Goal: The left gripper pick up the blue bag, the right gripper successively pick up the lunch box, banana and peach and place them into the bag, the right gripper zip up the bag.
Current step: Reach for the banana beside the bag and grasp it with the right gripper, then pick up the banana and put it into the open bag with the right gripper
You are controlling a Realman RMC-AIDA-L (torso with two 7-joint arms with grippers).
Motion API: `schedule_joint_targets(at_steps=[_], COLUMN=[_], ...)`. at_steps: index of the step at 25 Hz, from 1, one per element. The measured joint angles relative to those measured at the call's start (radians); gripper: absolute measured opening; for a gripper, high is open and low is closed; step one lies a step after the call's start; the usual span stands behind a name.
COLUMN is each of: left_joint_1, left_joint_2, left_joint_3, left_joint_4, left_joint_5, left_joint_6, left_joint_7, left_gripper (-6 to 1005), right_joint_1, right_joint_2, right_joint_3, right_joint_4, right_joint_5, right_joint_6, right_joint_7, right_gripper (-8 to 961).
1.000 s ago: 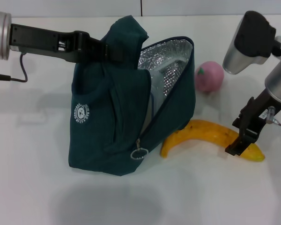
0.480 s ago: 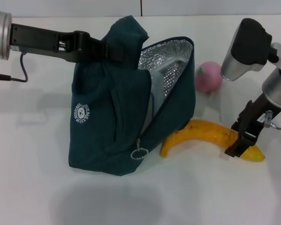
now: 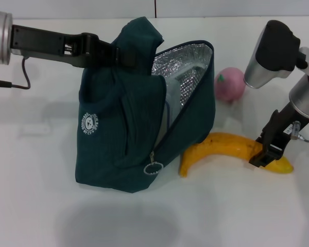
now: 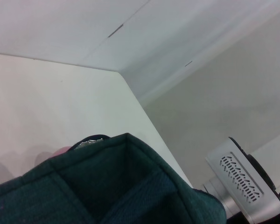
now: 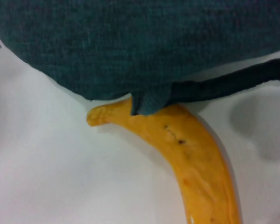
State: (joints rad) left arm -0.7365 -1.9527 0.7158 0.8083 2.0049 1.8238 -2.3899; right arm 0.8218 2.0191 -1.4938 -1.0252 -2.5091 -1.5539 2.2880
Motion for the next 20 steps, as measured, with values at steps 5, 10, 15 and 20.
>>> schedule_joint_targets(at_steps=[5,10,15,20], left_joint_1=[0.0,0.002,0.004,0.005], left_joint_2=[0.0,0.0,0.001,0.001], left_joint_3=[-0.001,-0.003,-0.004,-0.004], left_joint_4=[0.0,0.0,0.0,0.0], left_joint_5=[0.0,0.0,0.0,0.0], left_joint_6=[0.0,0.0,0.0,0.0], left_joint_7=[0.0,0.0,0.0,0.0], left_gripper=[40,40,40,40], right_joint_1=[0.0,-0.008,-0.055,-0.092], right_joint_2=[-0.001,-0.004,-0.005,-0.005], right_joint_3=[0.0,0.033,0.139,0.263], right_joint_4=[-0.004,-0.039,-0.154,-0.248], right_joint_5=[0.0,0.001,0.026,0.068], right_joint_6=[-0.015,-0.101,-0.27,-0.421], right_joint_7=[-0.001,-0.041,-0.143,-0.231], right_gripper=[449,451,454,456])
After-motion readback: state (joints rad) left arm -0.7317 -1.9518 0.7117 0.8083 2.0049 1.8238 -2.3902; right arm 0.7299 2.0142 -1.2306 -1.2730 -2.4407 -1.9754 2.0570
